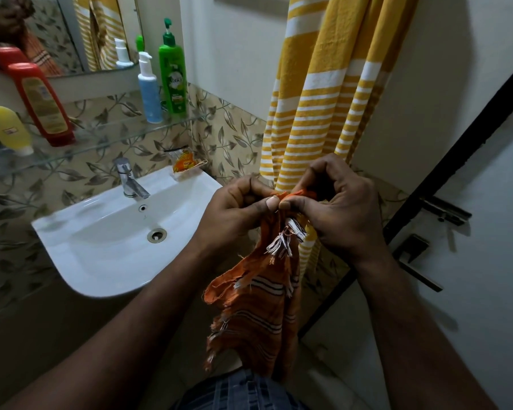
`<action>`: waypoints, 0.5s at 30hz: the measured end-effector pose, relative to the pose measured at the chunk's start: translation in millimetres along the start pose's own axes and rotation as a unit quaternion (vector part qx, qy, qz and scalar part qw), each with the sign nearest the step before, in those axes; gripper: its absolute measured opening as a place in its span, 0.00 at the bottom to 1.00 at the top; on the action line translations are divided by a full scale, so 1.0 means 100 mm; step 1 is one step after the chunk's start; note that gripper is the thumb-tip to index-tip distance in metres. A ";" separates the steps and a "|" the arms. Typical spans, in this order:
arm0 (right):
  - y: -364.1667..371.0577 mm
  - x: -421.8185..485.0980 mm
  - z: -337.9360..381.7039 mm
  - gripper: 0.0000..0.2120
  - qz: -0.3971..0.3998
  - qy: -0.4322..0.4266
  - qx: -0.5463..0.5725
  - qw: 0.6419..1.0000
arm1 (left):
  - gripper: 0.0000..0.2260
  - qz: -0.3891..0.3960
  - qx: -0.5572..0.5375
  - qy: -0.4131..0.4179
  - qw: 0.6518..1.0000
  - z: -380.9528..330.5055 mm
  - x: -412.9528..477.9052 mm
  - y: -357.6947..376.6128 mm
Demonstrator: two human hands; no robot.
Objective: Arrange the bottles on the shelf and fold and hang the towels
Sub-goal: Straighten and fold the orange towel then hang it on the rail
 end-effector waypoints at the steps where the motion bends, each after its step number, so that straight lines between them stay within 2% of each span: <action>1: 0.00 -0.01 -0.01 0.17 -0.002 0.003 0.003 1.000 | 0.04 0.008 -0.006 -0.003 1.000 0.01 -0.01 0.00; 4: 0.02 -0.05 -0.07 0.16 0.002 0.022 0.013 1.000 | 0.06 0.012 -0.008 -0.003 1.000 0.02 -0.02 0.00; 9: 0.07 -0.10 -0.18 0.15 0.014 0.063 0.090 0.994 | 0.09 0.000 0.002 0.012 1.000 0.00 -0.10 0.00; 15: 0.19 -0.13 -0.21 0.16 0.085 0.067 0.091 0.990 | 0.12 -0.047 0.072 0.052 0.995 0.03 -0.13 -0.06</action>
Point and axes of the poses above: each hand's wrist, its own x-axis towards the middle knuckle, its own y-axis out of the palm, z = x × y, the point moved 10 cm from there along x, towards the middle knuckle, and after that the axes turned 7 degrees about -x, right-handed, at the moved point
